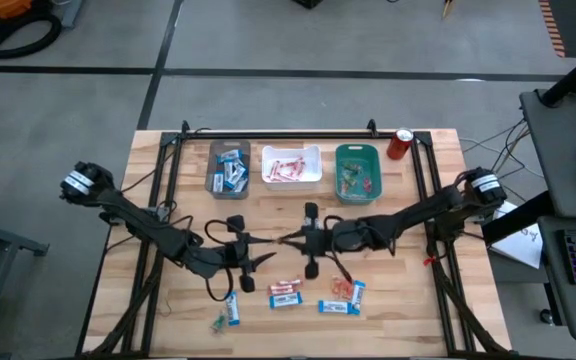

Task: Sort candy
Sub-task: Put the transparent candy into the green bin, then put the white chocolate into the gray bin, then put the transparent candy into the green bin

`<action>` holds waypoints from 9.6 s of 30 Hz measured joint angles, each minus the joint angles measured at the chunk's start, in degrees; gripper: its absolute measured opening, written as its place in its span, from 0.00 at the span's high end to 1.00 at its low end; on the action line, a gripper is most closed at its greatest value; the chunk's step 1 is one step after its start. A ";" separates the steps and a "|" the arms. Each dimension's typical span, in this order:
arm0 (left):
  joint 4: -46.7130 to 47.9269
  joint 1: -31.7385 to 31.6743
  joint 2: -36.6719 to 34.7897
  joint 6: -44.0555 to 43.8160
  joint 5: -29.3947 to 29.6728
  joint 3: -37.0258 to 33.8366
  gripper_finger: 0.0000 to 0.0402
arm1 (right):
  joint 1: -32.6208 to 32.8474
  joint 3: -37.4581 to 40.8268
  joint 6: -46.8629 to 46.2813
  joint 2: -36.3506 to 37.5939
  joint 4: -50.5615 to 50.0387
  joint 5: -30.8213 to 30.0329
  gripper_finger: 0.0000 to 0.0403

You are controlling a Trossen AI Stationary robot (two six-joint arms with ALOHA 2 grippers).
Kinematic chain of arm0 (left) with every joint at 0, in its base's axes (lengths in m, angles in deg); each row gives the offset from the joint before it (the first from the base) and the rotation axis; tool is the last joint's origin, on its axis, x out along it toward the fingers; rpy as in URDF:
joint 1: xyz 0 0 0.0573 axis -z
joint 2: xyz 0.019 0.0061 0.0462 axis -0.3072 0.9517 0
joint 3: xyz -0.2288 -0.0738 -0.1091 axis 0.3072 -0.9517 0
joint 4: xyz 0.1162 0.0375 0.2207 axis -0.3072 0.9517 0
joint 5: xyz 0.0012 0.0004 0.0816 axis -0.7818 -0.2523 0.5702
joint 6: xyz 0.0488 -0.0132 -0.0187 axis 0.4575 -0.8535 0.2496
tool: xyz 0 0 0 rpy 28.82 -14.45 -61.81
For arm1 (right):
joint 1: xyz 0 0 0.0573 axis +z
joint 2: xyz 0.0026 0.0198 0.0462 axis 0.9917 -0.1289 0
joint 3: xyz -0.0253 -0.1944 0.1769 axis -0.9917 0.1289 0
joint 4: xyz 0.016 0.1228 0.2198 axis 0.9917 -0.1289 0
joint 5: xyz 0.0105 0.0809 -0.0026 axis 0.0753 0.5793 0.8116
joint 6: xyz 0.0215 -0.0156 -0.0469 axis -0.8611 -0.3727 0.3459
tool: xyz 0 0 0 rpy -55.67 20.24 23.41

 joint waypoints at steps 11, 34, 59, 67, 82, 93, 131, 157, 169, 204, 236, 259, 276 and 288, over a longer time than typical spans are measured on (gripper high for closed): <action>13.12 0.02 -4.83 -8.16 0.07 0.02 0.67 | -13.74 -0.02 -29.03 10.90 -47.63 -26.59 0.97; 14.24 0.64 -5.35 -12.96 -0.07 0.02 0.68 | -31.13 0.53 -51.49 11.23 -67.03 -18.98 0.77; 56.81 6.31 6.70 -34.49 -42.10 12.82 0.67 | -7.79 -6.48 -42.97 16.18 -62.15 -15.31 0.77; 56.95 8.05 15.18 -24.92 -40.48 19.11 0.49 | -5.96 -6.10 -44.00 15.65 -62.00 -15.29 0.77; 63.46 10.34 19.09 -13.62 -38.35 22.38 0.40 | -4.37 -6.10 -46.71 15.57 -61.84 -15.33 0.77; 59.44 10.19 19.32 -5.63 -37.35 18.96 0.40 | -1.48 -6.03 -49.15 15.39 -61.82 -15.75 0.77; 49.79 8.57 17.38 -6.97 -35.81 12.60 0.88 | -1.71 -5.95 -49.15 9.87 -57.07 -16.73 0.77; 68.38 5.86 -3.73 -24.52 -18.50 11.80 1.00 | 2.18 -5.95 -46.08 11.26 -57.61 -16.77 0.77; 82.48 -24.02 -18.68 -32.37 -2.43 11.82 1.00 | 2.23 -5.95 -46.08 11.26 -57.54 -17.27 0.77; 50.22 -30.94 -30.27 -17.50 -31.67 5.48 1.00 | 2.07 -5.94 -43.81 11.43 -57.30 -13.78 0.77; 46.77 -22.03 -29.03 -20.31 -31.56 2.69 1.00 | 12.27 -9.53 -88.39 2.12 -77.40 20.66 0.87; 47.00 -22.03 -28.98 -14.67 -31.54 1.99 1.00 | 14.12 -11.39 -99.28 -8.99 -72.27 20.22 0.52; 46.90 -22.03 -28.98 -13.88 -31.54 1.98 1.00 | 14.12 -11.39 -99.52 -10.62 -71.01 15.71 0.86; 39.02 -21.98 -28.98 -13.91 -31.40 -1.54 1.00 | 14.08 -12.85 -92.64 -7.59 -73.92 12.18 0.98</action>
